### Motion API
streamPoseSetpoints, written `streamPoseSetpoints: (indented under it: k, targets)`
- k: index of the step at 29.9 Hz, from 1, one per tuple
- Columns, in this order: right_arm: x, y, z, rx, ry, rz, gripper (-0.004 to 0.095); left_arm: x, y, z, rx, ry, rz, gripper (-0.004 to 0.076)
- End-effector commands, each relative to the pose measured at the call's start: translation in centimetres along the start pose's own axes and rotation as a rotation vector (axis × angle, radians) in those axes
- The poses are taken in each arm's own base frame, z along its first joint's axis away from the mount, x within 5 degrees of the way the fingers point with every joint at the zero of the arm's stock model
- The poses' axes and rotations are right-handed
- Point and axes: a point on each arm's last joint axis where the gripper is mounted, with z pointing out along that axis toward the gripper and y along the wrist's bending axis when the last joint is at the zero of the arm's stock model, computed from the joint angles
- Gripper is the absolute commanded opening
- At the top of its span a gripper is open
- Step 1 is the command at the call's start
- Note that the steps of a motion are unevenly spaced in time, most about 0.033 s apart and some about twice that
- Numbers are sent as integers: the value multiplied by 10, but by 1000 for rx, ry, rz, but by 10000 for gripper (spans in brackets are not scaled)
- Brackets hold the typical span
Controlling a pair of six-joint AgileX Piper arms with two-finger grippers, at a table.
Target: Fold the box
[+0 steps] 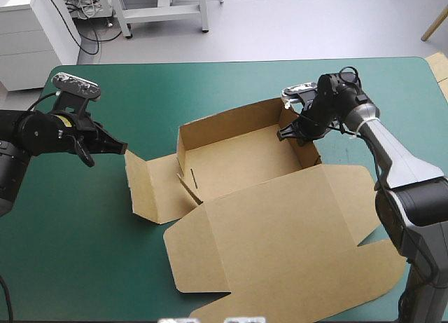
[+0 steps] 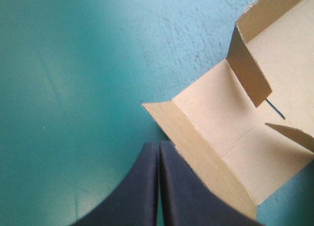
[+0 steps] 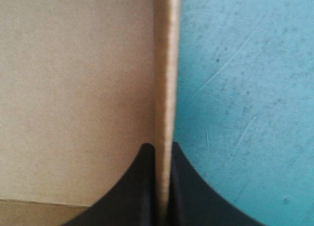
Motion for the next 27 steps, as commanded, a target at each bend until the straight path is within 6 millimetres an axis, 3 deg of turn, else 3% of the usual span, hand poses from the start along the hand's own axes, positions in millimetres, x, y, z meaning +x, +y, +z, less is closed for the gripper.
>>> streamPoseSetpoints:
  k: [1, 7, 16, 22, 27]
  targets:
    - [-3, 1, -32, 12, -87, -10, -20, -6, 0, -16, -6, -84, -14, -8]
    - [2, -5, -62, 29, -149, -6, -20, -6, 1, -16, -15, -91, -61, -8]
    - [32, -31, -147, 25, -334, 30, -21, -7, 4, -16, -36, -107, -130, -8]
    - [59, -37, -203, 38, -484, 44, -22, -2, 26, -18, -57, -112, -194, 3]
    - [76, -32, -233, 75, -556, 32, -22, 7, 50, -21, 7, -161, -262, 16]
